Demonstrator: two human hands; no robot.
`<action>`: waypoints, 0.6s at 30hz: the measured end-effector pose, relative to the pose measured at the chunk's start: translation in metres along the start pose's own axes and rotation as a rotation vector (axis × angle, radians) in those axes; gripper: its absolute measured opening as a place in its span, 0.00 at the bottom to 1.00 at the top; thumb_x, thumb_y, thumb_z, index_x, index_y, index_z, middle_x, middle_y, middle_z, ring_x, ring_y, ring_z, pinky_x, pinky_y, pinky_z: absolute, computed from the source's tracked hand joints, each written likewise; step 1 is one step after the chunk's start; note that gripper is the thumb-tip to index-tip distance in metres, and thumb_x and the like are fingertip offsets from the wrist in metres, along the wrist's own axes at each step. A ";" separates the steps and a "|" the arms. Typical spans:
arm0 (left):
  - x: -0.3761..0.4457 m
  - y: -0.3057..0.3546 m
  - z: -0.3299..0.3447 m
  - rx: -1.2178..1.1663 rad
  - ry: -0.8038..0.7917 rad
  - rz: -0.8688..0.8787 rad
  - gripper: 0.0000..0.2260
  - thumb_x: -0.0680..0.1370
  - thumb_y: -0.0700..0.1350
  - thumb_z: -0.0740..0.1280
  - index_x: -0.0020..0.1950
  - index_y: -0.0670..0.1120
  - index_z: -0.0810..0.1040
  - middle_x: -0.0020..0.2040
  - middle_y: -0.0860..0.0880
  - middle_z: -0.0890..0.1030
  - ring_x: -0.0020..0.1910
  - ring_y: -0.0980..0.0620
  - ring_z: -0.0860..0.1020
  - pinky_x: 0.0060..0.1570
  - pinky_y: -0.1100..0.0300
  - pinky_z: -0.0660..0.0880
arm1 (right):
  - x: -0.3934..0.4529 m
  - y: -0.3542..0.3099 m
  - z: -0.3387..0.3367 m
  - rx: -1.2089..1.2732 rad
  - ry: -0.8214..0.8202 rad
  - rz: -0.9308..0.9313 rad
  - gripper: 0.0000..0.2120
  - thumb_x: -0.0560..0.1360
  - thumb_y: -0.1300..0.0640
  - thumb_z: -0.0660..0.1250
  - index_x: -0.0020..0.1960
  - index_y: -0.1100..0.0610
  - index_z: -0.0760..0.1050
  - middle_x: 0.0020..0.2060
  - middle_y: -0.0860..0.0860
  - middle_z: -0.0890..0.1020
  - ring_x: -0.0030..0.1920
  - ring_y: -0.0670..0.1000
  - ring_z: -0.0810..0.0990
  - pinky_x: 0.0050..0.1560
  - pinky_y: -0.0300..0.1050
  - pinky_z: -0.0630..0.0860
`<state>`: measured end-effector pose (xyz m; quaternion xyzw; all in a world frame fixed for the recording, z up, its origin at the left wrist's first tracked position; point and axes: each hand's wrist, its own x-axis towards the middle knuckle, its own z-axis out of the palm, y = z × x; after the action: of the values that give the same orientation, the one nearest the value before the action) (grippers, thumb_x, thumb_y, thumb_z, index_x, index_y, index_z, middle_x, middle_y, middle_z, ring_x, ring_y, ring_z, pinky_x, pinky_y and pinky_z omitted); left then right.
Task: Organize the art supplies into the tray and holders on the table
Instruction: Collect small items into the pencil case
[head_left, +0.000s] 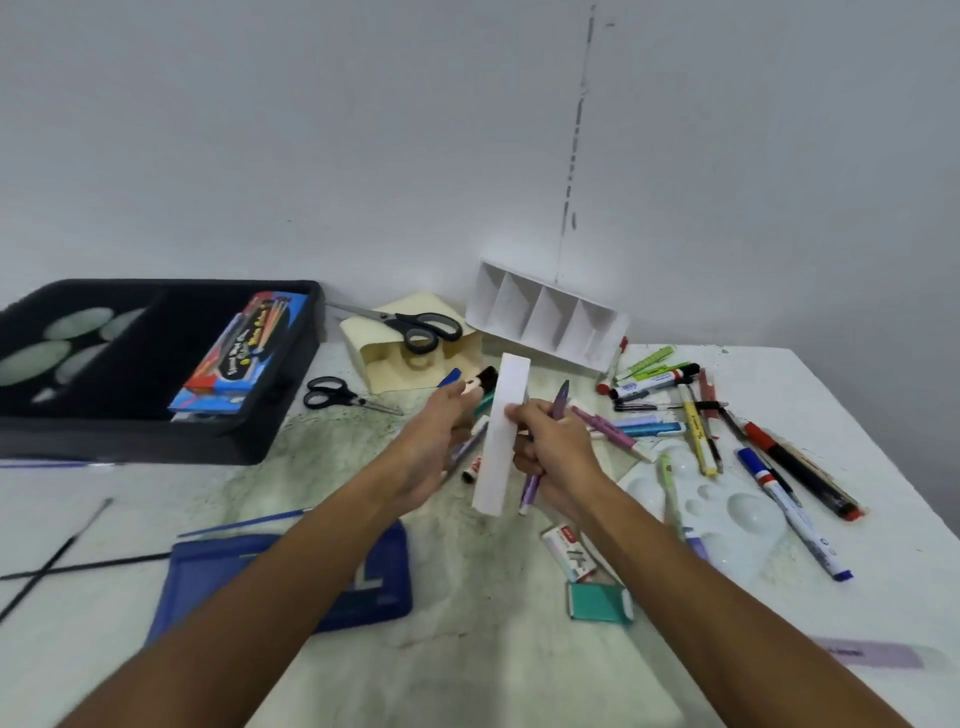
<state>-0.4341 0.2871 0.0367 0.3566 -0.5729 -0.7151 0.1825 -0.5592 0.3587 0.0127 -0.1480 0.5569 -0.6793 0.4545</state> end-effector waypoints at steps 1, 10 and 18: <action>-0.006 -0.001 -0.015 0.123 0.070 0.014 0.15 0.81 0.51 0.62 0.67 0.51 0.73 0.57 0.48 0.81 0.53 0.53 0.78 0.44 0.59 0.71 | 0.000 0.002 0.006 0.001 -0.020 0.019 0.09 0.78 0.65 0.64 0.40 0.60 0.70 0.24 0.52 0.69 0.21 0.45 0.61 0.19 0.36 0.60; -0.087 -0.041 -0.178 1.208 0.022 -0.049 0.17 0.70 0.61 0.72 0.56 0.57 0.78 0.54 0.57 0.77 0.56 0.54 0.74 0.59 0.53 0.71 | -0.011 0.046 0.077 -0.371 -0.440 0.271 0.08 0.78 0.65 0.61 0.54 0.69 0.70 0.55 0.76 0.74 0.19 0.45 0.64 0.20 0.35 0.57; -0.105 -0.050 -0.202 1.071 0.187 -0.077 0.25 0.82 0.59 0.54 0.40 0.43 0.80 0.39 0.47 0.81 0.40 0.50 0.79 0.45 0.52 0.76 | -0.020 0.056 0.110 -0.671 -0.570 0.377 0.08 0.76 0.66 0.65 0.43 0.59 0.67 0.27 0.50 0.70 0.20 0.44 0.65 0.20 0.33 0.58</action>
<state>-0.2100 0.2316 0.0027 0.4826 -0.8248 -0.2947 -0.0007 -0.4446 0.3078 0.0060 -0.3633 0.6155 -0.3001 0.6318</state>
